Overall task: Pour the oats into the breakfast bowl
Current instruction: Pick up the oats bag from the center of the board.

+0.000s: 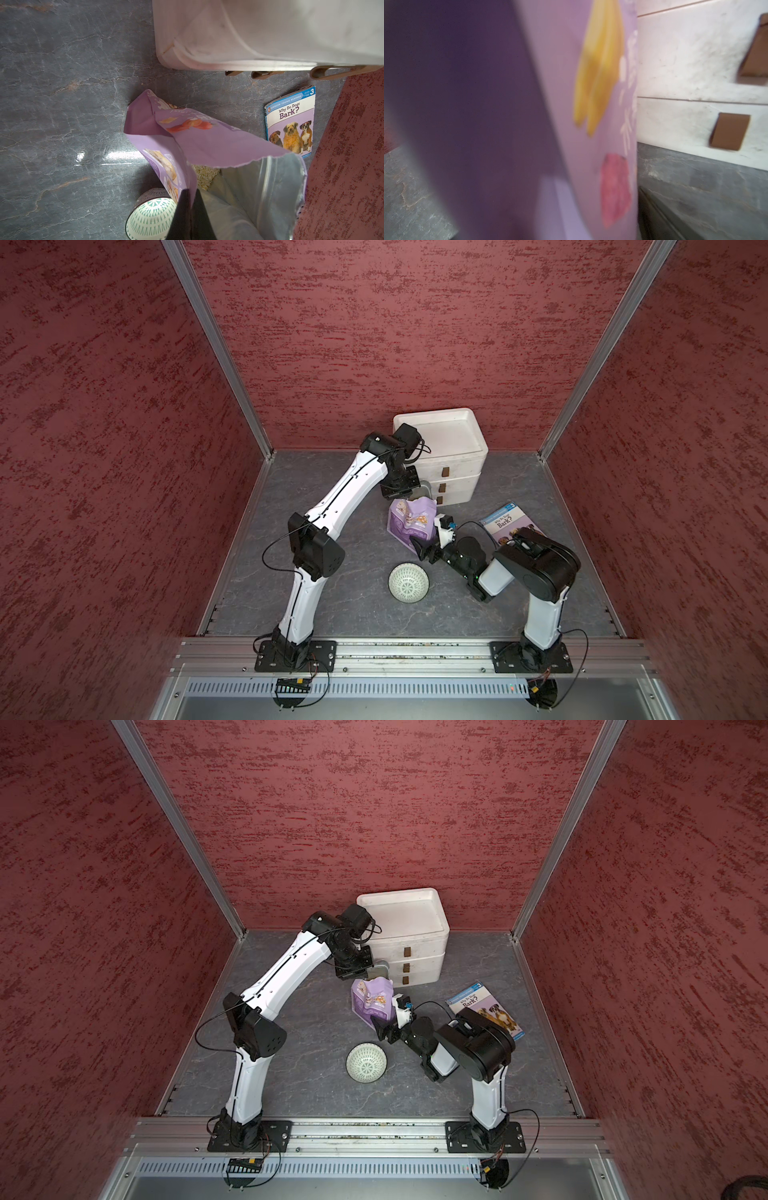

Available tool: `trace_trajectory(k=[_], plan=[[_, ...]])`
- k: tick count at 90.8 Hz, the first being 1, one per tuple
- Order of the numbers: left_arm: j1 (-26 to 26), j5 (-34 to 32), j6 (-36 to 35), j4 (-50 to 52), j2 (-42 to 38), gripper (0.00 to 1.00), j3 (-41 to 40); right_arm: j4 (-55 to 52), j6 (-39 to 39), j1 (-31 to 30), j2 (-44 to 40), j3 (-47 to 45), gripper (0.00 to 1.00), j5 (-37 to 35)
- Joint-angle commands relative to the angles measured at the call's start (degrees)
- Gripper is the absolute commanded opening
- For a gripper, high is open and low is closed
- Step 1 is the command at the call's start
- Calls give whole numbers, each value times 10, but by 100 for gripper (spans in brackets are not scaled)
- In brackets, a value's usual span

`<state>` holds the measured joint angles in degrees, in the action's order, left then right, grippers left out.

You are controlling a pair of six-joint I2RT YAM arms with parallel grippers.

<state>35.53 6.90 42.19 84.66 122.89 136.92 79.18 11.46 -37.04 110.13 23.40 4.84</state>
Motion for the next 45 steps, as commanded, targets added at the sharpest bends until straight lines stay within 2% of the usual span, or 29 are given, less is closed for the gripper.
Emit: trace_trajectory(k=[1,6,14,16,20,23,31,39,45], plan=[[5,18,7,-9,-17,0,-2,14,-1,-6,18,23,85,2],[2,19,8,-9,-17,0,-2,14,-1,-7,26,29,80,8],[-3,18,6,-8,-20,0,-2,14,-2,-7,29,30,59,12],[-6,19,6,-7,-21,0,-2,14,-6,-7,25,29,48,11],[-10,20,5,-6,-23,0,-1,15,-15,-7,14,24,16,2],[-14,22,4,-4,-26,0,1,14,-18,-7,0,19,6,-9],[-28,25,4,-4,-39,0,1,14,-35,-8,-52,-1,0,-30],[-40,31,2,-7,-58,0,1,10,-56,-9,-109,-19,0,-50],[-46,38,0,-9,-73,0,0,-38,-79,-12,-160,-17,0,-51]])
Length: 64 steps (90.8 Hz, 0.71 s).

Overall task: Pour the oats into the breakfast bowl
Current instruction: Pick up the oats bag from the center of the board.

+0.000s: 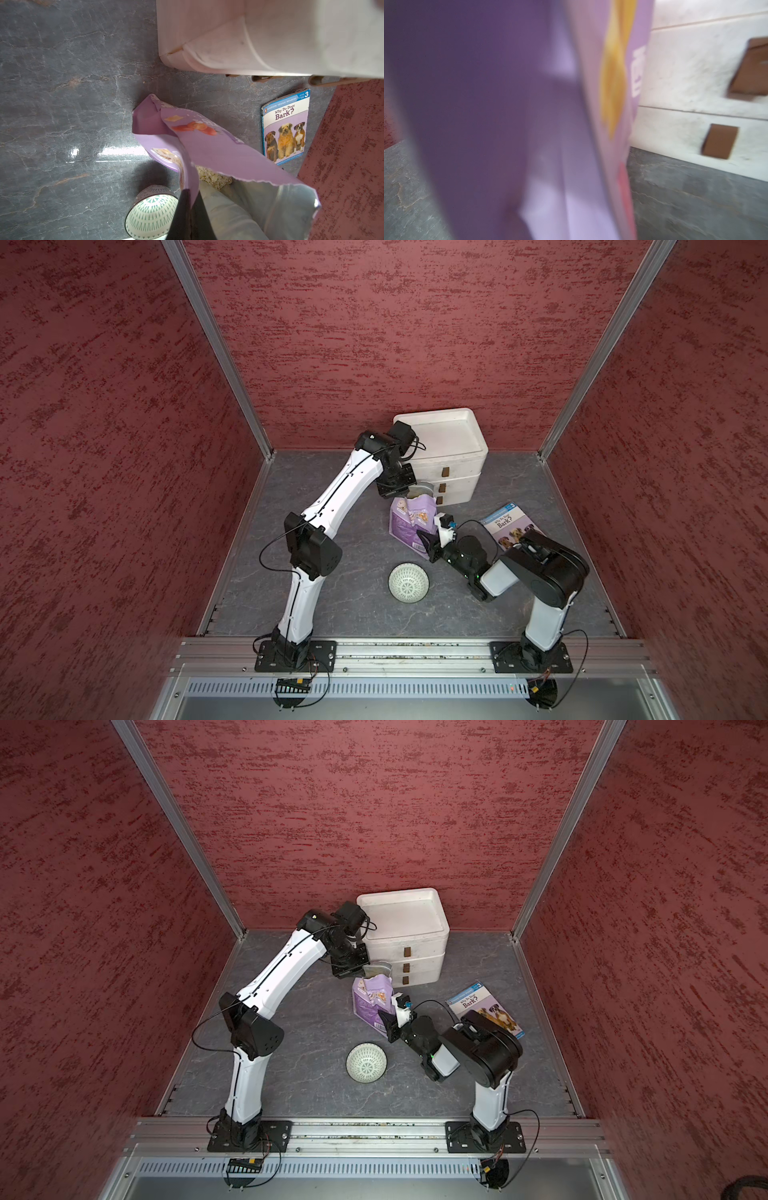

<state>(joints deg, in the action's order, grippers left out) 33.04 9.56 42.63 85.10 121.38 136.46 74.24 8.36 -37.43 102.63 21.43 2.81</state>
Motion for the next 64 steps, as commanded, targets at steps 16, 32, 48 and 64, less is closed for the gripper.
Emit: trace_trajectory(k=[16,32,48,64], plan=[[-42,42,-3,-15,-97,0,7,-202,-136,-25,-207,56,0,-71],[-60,61,-2,-25,-135,0,-10,-360,-201,-34,-294,105,0,-81],[-64,109,-2,-58,-175,28,-26,-494,-258,-58,-362,157,0,-108],[-73,127,1,-93,-235,48,-58,-607,-300,-71,-417,201,0,-137]])
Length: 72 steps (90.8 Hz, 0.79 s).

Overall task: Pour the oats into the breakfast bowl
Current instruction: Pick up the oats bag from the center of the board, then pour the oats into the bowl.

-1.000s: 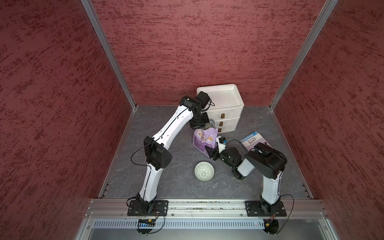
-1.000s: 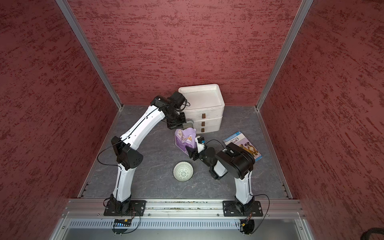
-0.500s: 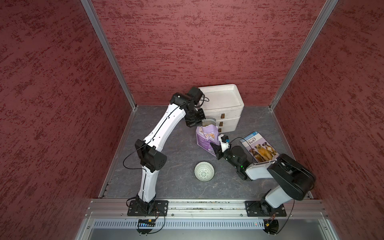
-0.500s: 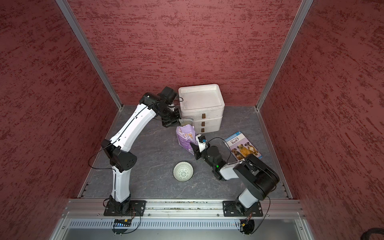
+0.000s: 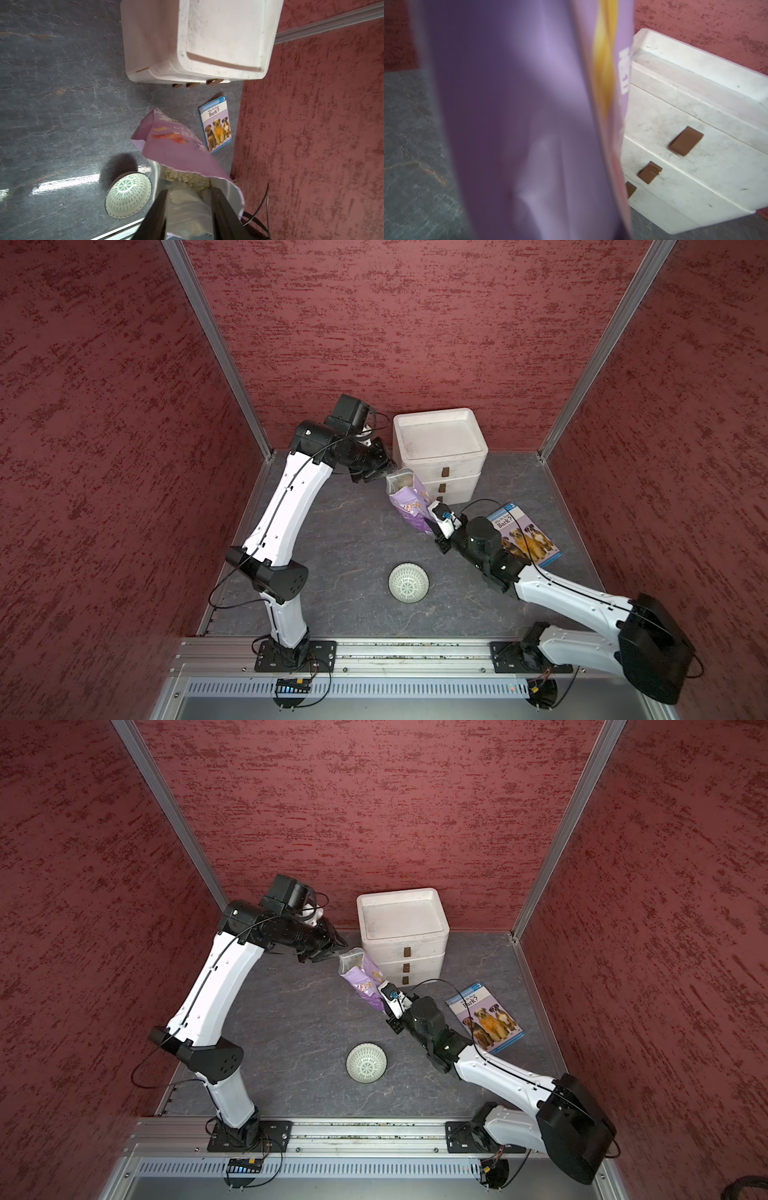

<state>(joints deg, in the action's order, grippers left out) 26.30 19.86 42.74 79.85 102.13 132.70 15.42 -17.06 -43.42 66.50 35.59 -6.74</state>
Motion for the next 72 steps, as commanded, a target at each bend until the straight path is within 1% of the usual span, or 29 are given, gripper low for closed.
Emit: trace_trajectory(k=[1,12,22,29,35,47,57,72], plan=[[-6,25,0,-44,-47,49,-25,-29,-49,-13,-58,62,0,-44],[-11,27,8,-93,-114,55,-104,-114,-82,-36,-85,104,0,-67],[-30,20,21,-158,-189,58,-217,-192,-108,-52,-108,145,0,-88],[-51,17,35,-204,-241,59,-300,-249,-123,-62,-121,167,0,-93],[-64,15,43,-227,-274,59,-356,-297,-133,-68,-129,185,0,-96],[-75,4,43,-223,-307,58,-418,-385,-151,-77,-147,202,0,-106],[-76,-10,51,-237,-333,58,-468,-453,-151,-87,-157,226,0,-108],[-73,-7,75,-271,-359,58,-536,-537,-190,-91,-181,229,0,-120]])
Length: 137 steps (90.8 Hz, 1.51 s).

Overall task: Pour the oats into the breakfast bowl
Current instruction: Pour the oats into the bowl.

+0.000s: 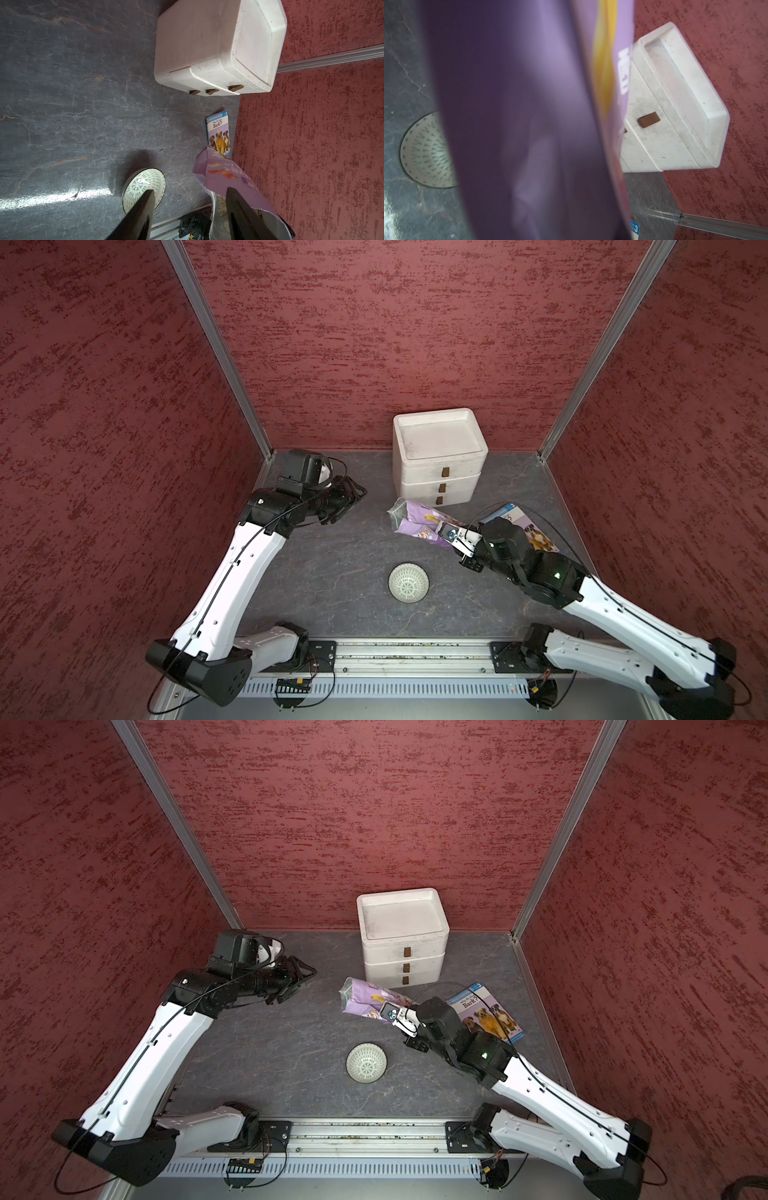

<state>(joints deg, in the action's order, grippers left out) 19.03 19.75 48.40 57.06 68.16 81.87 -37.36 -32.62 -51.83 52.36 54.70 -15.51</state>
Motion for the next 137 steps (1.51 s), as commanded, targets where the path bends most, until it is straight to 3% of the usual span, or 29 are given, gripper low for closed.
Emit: trace_trajectory(k=[1,25,71,137], plan=[[1,-5,18,-44,-20,58,-31,-12,-44,-6,-42,38,0,-33],[42,-27,47,-80,-28,57,-104,-74,-130,-6,-81,15,0,-48],[161,-60,125,-181,7,56,-202,-86,-274,-17,-110,-50,0,-77],[198,-73,180,-240,22,54,-263,52,-351,-54,-81,-117,0,-161]])
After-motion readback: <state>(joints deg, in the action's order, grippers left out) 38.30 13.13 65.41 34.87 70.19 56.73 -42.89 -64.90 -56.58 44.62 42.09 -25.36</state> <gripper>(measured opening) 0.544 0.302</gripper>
